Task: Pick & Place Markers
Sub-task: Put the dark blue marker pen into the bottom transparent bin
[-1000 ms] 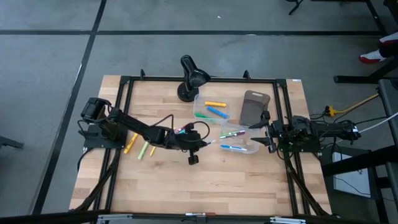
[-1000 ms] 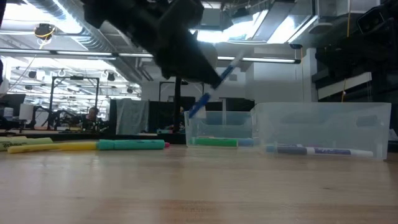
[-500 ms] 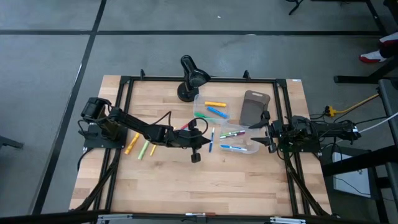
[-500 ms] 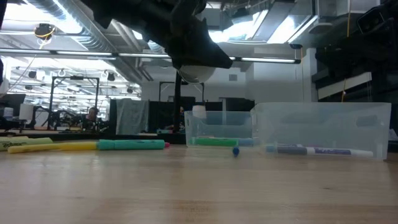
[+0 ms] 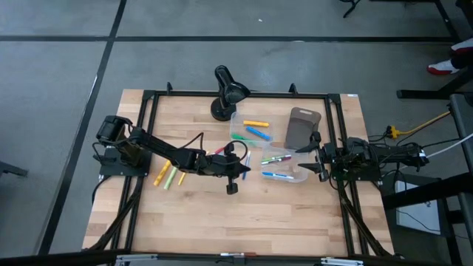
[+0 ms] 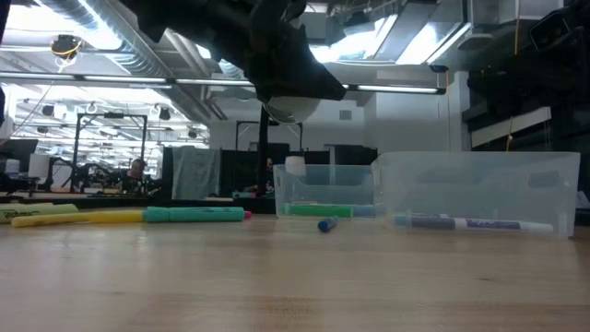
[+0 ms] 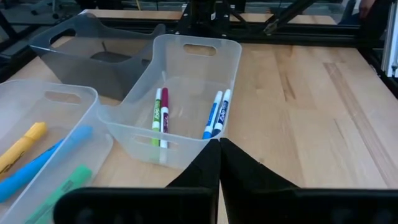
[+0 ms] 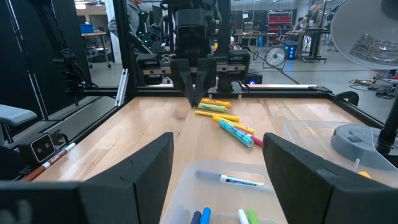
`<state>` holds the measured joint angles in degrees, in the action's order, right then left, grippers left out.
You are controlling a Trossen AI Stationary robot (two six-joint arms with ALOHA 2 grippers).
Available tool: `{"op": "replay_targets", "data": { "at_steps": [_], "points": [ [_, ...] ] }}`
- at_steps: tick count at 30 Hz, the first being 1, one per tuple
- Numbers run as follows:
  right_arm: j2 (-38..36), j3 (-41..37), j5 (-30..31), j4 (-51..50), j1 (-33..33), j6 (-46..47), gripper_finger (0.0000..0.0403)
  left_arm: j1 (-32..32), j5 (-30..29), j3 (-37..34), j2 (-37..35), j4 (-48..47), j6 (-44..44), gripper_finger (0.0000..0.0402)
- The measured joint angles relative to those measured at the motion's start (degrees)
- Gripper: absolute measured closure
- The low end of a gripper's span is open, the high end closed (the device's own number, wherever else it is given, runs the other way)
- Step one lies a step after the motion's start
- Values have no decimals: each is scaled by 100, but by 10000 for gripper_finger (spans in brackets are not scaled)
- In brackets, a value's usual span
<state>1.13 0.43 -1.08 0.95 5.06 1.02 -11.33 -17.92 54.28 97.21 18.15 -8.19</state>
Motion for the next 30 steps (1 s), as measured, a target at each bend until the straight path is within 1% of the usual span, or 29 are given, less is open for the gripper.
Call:
{"op": "replay_targets", "data": {
  "at_steps": [14,20,24,26,30],
  "points": [
    [0,0,0,2,0,0,159,0,-40,0,10,-32,-198,394],
    [0,0,0,2,-1,0,159,104,-42,0,19,-201,-837,389],
    [0,0,0,0,-1,0,159,227,65,0,22,-504,-1460,363],
    [0,0,0,1,-2,0,159,282,138,0,24,-730,-1661,343],
    [0,0,0,2,0,0,159,352,24,0,24,-1105,-2007,300]
  ]
}}
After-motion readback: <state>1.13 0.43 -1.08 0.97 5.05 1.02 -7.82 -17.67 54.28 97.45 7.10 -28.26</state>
